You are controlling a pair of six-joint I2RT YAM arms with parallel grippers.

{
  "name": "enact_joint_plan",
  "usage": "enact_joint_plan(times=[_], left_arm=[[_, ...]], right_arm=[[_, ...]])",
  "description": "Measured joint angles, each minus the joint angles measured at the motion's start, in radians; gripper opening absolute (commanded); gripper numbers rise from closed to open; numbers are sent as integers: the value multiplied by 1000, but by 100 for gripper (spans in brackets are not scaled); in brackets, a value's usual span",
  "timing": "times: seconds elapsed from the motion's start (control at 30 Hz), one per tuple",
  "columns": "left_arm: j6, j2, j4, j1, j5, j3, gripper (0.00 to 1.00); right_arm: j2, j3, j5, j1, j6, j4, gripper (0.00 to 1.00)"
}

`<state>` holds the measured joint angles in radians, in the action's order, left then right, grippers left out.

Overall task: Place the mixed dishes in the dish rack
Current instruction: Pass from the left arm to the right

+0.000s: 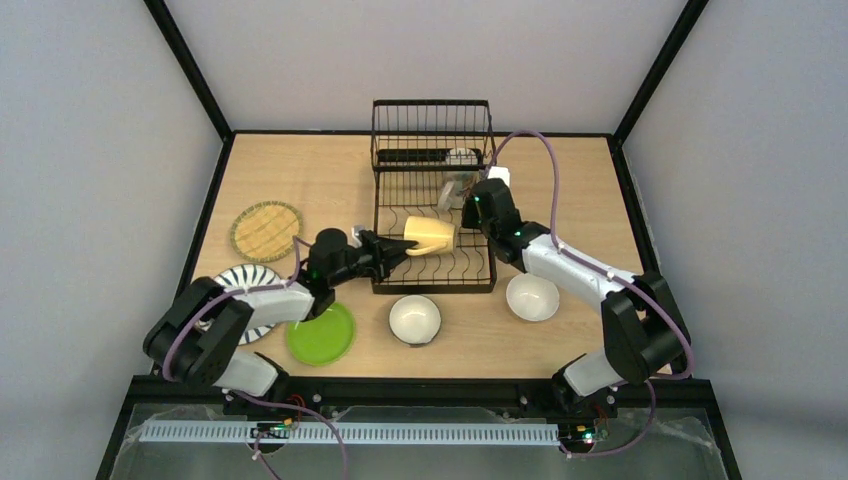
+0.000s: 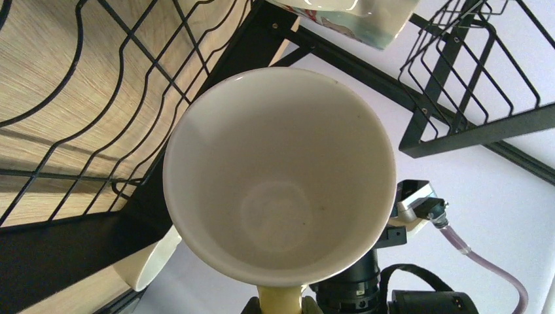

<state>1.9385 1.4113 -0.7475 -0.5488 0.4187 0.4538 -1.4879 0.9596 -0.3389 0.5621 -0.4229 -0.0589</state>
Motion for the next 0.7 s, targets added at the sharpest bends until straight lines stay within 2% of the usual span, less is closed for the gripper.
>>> enact_joint_plan(times=[0.43, 0.7], left_arm=[[111, 276, -332, -80, -68, 37, 2], [115, 383, -486, -105, -95, 70, 2]], right_arm=[[0, -9, -13, -8, 0, -12, 75], [27, -10, -63, -19, 1, -24, 76]])
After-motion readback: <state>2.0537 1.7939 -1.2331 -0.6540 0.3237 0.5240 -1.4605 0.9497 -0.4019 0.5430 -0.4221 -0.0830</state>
